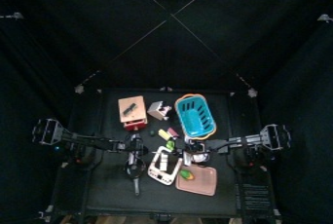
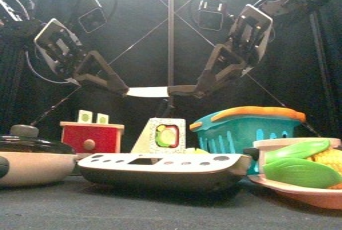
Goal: Cut sushi roll
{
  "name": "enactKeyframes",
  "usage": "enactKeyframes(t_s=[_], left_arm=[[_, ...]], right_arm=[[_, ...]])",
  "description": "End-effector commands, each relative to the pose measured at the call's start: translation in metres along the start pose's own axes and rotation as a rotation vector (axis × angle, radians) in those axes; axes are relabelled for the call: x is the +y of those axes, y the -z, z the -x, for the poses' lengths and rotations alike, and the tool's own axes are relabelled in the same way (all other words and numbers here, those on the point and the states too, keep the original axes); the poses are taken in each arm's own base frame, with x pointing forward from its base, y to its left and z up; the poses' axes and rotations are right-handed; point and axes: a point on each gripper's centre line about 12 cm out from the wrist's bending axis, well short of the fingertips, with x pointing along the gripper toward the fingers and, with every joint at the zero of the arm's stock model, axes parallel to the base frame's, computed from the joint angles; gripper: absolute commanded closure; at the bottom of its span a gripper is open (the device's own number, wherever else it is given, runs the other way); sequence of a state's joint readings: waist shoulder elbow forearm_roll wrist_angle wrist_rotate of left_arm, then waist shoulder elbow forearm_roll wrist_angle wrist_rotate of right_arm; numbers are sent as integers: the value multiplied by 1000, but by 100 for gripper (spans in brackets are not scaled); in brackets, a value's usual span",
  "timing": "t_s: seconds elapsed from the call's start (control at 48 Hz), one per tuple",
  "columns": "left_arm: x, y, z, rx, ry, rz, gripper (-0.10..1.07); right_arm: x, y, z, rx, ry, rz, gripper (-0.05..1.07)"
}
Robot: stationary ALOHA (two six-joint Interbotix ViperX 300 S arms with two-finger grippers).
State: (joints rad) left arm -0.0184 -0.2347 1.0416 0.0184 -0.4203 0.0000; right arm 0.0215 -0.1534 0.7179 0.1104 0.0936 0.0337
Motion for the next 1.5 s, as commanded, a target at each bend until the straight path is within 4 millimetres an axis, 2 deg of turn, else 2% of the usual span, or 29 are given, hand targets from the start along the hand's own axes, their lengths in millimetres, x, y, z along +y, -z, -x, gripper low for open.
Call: enactKeyframes(t_s=[0.0, 0.333, 0.604, 1.0, 1.208, 1.479], left_arm=[[0, -9, -2, -28, -1, 1, 59], [-4, -5, -1, -12, 11, 2, 59], [-30, 11, -3, 77, 48, 94, 59], [-24, 9, -30, 84, 30, 69, 59], [-10, 7, -34, 75, -2, 71, 59], [-10, 12, -44, 99, -5, 69, 59]], right_arm=[[2, -10, 5, -33, -6, 3, 68], [9, -6, 2, -20, -21, 2, 68], [25, 9, -16, 42, -50, 12, 68], [21, 17, -13, 81, -43, 9, 69], [7, 16, -8, 73, -14, -11, 69], [2, 24, -8, 93, -3, -21, 69]])
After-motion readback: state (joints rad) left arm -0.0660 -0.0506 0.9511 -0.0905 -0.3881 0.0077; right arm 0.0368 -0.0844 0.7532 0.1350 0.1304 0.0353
